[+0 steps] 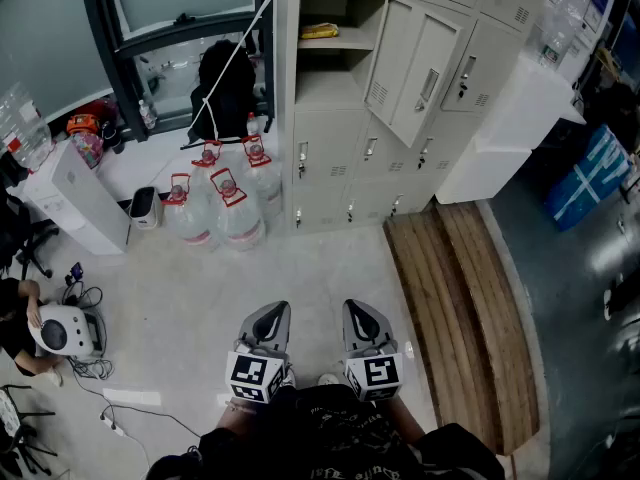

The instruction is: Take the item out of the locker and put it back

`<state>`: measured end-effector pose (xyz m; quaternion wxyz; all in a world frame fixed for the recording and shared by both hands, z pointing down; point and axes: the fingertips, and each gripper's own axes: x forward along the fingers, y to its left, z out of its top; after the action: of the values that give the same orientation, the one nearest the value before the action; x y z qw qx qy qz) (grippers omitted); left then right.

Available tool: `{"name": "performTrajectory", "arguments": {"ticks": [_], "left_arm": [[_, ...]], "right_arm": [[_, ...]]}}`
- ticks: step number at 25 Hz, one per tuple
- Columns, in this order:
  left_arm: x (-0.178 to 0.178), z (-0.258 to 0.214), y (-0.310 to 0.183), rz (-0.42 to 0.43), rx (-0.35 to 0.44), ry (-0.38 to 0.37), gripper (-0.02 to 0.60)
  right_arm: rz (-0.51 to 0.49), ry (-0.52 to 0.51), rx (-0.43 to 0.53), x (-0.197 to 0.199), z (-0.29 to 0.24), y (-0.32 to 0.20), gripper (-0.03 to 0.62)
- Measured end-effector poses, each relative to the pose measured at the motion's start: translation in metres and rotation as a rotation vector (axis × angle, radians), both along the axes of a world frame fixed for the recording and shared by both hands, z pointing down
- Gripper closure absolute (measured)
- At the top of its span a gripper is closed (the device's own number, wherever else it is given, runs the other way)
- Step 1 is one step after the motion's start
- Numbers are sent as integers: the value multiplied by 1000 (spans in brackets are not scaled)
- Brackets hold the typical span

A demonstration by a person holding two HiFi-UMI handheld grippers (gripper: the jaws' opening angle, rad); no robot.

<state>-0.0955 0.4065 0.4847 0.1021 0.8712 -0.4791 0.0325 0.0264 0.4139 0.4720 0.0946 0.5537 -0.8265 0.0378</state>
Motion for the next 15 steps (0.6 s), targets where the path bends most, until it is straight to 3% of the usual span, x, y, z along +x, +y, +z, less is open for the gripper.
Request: {"name": "performTrajectory", "arguments": {"ticks": [15], "left_arm": [[-35,10,-20,77,9,1,574]], "right_arm": [[127,-24,19,-26,5,-10,591]]}}
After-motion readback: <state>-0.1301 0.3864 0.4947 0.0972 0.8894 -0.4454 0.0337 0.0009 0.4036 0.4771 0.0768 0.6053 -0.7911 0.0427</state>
